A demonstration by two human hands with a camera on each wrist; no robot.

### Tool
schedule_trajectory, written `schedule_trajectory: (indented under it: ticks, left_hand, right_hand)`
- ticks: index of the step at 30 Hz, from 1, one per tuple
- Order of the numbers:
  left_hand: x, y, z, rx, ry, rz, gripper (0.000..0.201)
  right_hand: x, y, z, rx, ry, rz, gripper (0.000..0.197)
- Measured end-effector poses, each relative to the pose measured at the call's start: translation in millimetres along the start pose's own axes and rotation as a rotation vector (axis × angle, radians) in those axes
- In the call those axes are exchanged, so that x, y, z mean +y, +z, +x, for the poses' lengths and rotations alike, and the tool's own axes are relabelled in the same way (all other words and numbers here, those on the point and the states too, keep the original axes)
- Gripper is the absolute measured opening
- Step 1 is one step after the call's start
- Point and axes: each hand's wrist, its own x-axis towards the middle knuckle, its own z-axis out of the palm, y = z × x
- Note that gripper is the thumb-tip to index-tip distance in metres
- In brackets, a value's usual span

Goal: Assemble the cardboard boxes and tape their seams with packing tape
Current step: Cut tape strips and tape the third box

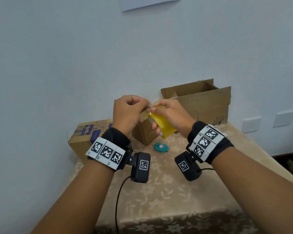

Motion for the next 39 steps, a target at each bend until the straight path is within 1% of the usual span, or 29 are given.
schedule_trajectory:
  ticks: [3,6,8,11,14,15,17,19,21,23,27,31,35,39]
  left_hand:
    - [0.6,-1.1,0.7,-0.04,-0.137,-0.031,0.02]
    - [0.1,-5.3,5.2,-0.02,-0.271,-0.133,0.017]
    - [2.3,-6.6,6.2,-0.026,-0.318,-0.189,0.014]
    - [11.2,-7.4,3.2,-0.075,-0.367,-0.234,0.011]
    - [16.3,-10.4,2.0,-0.155,-0.455,-0.262,0.023]
    - [17.3,-10.8,1.2,-0.178,-0.463,-0.245,0.024]
    - [17.0,-10.6,-0.1,-0.191,-0.411,-0.164,0.021]
    - [14.5,-9.9,-1.5,-0.145,-0.332,-0.108,0.025]
    - [12.8,-10.2,-1.3,-0.105,-0.288,-0.088,0.033]
    - [13.6,-10.7,-1.8,-0.101,-0.261,-0.076,0.032]
    - [15.4,-10.0,-1.2,-0.123,-0.215,-0.089,0.024]
    - [19.0,-6.4,-4.0,-0.155,-0.238,-0.188,0.02]
    - [22.4,-12.1,1.3,-0.118,-0.293,-0.363,0.022]
    - [26.1,-14.7,0.0,-0.177,-0.326,-0.415,0.016]
  right_hand:
    - [3.7,1.8,-0.5,-0.008,0.002,-0.047,0.021]
    - [8.0,1.0,1.0,-0.006,0.002,-0.089,0.02]
    - [9.9,0.8,1.3,0.002,0.012,-0.083,0.018]
    - [10.2,3.7,0.3,-0.001,0.015,-0.055,0.016]
    - [9.6,5.6,-1.0,0.002,0.011,-0.048,0.014]
    - [9.3,5.2,-1.1,0.006,0.012,-0.04,0.015]
    - [8.5,4.5,-0.5,0.025,0.015,-0.015,0.021]
    - [7.8,3.7,0.2,0.048,0.011,-0.009,0.031]
    - [8.3,2.8,1.5,0.062,0.003,-0.01,0.036]
    - [8.9,1.7,1.9,0.073,-0.001,-0.013,0.037]
    - [10.8,-0.5,1.2,0.079,-0.005,-0.025,0.038]
    - [15.2,-2.5,2.0,0.069,-0.011,-0.043,0.037]
    - [24.2,-6.5,2.4,0.096,-0.005,-0.094,0.035]
    - [23.1,-7.8,1.4,0.086,0.003,-0.055,0.036]
